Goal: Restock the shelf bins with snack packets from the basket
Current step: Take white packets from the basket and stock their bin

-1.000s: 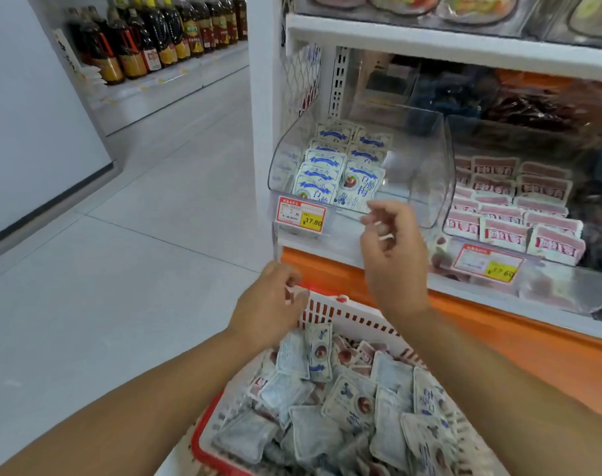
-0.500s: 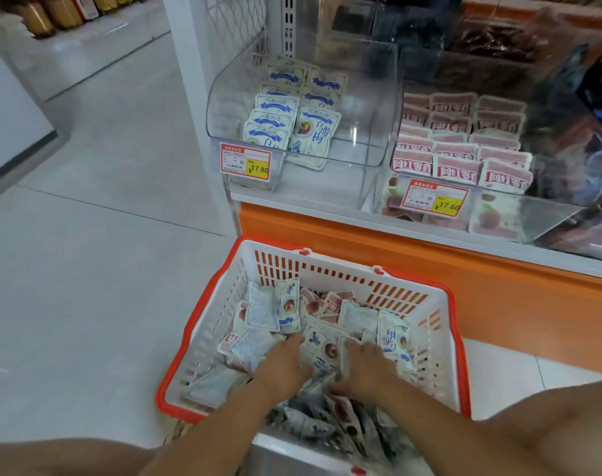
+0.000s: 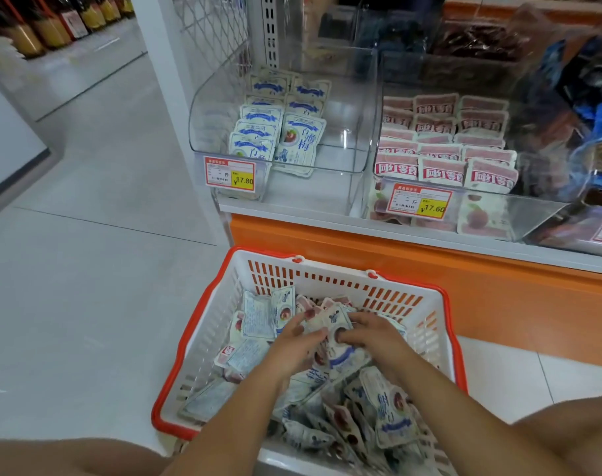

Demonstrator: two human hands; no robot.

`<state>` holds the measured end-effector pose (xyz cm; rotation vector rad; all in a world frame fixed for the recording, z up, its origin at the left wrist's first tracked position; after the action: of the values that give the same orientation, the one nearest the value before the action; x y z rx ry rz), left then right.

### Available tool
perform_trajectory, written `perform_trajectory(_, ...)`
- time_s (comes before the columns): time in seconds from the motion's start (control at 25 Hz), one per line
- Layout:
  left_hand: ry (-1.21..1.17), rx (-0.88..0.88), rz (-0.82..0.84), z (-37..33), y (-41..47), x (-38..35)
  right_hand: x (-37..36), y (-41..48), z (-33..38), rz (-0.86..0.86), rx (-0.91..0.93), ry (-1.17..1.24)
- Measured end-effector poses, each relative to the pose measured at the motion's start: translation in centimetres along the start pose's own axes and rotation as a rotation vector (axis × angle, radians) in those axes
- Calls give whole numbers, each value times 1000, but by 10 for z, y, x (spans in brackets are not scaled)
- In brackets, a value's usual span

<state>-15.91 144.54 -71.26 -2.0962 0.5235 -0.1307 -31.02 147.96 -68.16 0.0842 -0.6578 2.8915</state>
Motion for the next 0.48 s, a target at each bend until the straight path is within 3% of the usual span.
perform_trajectory(0.08, -181, 6, 128, -8, -4, -1, -5, -1, 5, 72, -63, 265)
perform_trajectory(0.16, -234, -23, 137, -15, -7, 1, -7, -2, 5, 69, -91, 374)
perform_trajectory(0.28, -262, -78, 71, -22, -10, 2, -5, -1, 3, 45, -96, 380)
perform_trajectory(0.4, -409, -105, 13, -22, -12, 10, -10, -4, 9, 135, -25, 287)
perform_trajectory(0.48, -478, -97, 49, -24, -12, 14, -10, -2, 8, 87, 7, 300)
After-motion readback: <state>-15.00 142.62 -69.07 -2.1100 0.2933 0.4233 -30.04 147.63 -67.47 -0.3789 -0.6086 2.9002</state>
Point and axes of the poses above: each hand's wrist, its own y-axis towards the middle knuckle, its own x-axis out of the back of the hand, z = x × y, the point moved 7 cm from there along y, towards the middle knuckle, and after that the axes turned 12 degrees about x, right-handed, at the moved point
